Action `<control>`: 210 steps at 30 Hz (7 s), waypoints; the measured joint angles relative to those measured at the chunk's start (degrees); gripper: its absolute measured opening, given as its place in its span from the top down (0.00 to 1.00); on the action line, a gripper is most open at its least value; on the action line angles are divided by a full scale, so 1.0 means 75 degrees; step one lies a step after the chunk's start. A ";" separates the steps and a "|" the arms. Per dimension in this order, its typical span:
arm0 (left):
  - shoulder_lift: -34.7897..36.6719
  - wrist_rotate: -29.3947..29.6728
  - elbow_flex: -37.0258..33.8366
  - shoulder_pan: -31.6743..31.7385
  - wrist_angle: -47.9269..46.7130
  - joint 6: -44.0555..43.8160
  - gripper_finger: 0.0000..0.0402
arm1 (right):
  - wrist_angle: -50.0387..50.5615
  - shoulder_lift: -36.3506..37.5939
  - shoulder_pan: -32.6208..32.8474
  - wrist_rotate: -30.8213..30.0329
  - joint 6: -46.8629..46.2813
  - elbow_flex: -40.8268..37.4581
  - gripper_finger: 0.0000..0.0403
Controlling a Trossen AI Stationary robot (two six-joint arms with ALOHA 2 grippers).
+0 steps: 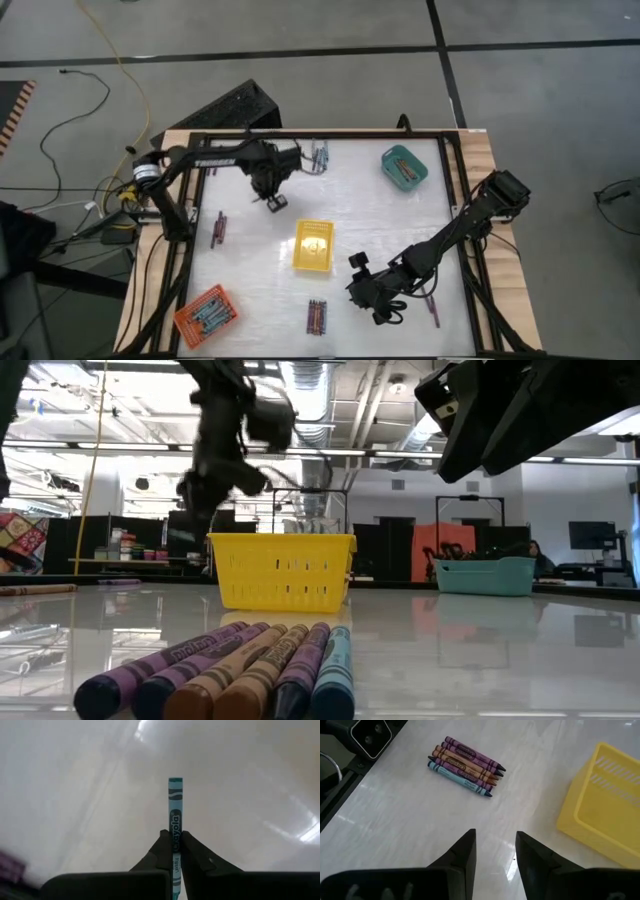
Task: Sort crayons
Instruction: Put the light blue crayon into the orange basket, then put the dark blue crayon into the orange basket
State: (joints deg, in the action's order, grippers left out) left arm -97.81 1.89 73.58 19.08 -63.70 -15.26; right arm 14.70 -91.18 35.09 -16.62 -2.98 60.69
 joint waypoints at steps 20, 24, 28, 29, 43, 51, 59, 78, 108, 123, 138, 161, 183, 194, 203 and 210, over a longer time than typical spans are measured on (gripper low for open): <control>0.1785 0.0465 0.0006 -0.6713 -0.0430 -0.5785 1.00 | 0.0004 0.0000 -0.0108 0.0000 -0.0034 0.0000 0.67; 0.1779 0.0816 0.0006 -0.7862 -0.0331 -0.7081 1.00 | 0.0000 0.0000 -0.0108 0.0000 -0.0059 0.0000 0.67; 0.1779 0.1201 0.0006 -0.8907 -0.0329 -0.8213 1.00 | -0.0029 0.0000 -0.0143 0.0002 -0.0065 -0.0001 0.67; 0.1779 0.1273 0.0006 -0.9123 -0.0332 -0.8503 1.00 | -0.0028 0.0000 -0.0150 0.0003 -0.0103 0.0000 0.67; 0.1776 0.1703 -0.0988 -1.1142 0.0746 -1.1238 1.00 | -0.0041 0.0000 -0.0356 0.0000 -0.0610 0.0000 0.67; 0.1776 0.1472 -0.2056 -1.1556 0.1915 -1.1879 1.00 | -0.0070 0.0000 -0.0405 0.0003 -0.0630 -0.0001 0.67; 0.1776 0.1537 -0.2455 -1.1559 0.2271 -1.1908 0.94 | -0.0070 0.0000 -0.0556 0.0003 -0.0670 -0.0001 0.67; 0.1776 0.1626 -0.2454 -1.1550 0.2235 -1.1640 0.79 | -0.0082 0.0001 -0.0647 0.0032 -0.0767 0.0000 0.67; 0.1776 0.1626 -0.2451 -1.1533 0.2253 -1.0163 0.80 | -0.1699 -0.0169 -0.0504 0.1083 0.0355 0.0000 0.67; 0.1776 0.1638 -0.2448 -1.1533 0.2253 -1.0160 0.80 | -0.0949 -0.2161 -0.0294 0.1684 0.1988 0.1462 0.67; 0.1778 0.1629 -0.2448 -1.1533 0.2251 -1.0160 0.80 | 0.0905 -0.3258 -0.0202 0.1853 0.3283 0.3127 0.67; 0.1779 0.3059 -0.2448 -1.1466 0.2308 -0.9516 0.80 | 0.0658 -0.3252 -0.0656 0.2236 0.3403 0.3130 0.67; 0.1779 0.3039 -0.2448 -1.1023 0.2308 -0.9518 0.80 | 0.0810 -0.3252 -0.0751 0.2650 0.3119 0.3130 0.67; 0.1779 0.3034 -0.2448 -1.1023 0.2311 -0.9518 0.80 | 0.0899 -0.3252 -0.0854 0.2844 0.2800 0.3130 0.67; 0.1779 0.3066 -0.2448 -1.1023 0.2314 -0.9516 0.80 | 0.0977 -0.3252 -0.0902 0.2886 0.2664 0.3127 0.67; 0.1779 0.3080 -0.2448 -1.1023 0.2626 -0.9414 0.80 | 0.0891 -0.3252 -0.0884 0.2897 0.2657 0.3124 0.67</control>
State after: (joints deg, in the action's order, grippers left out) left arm -84.47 24.99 55.22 -63.59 -44.01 -85.87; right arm 21.38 -115.57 28.46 5.10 16.95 84.12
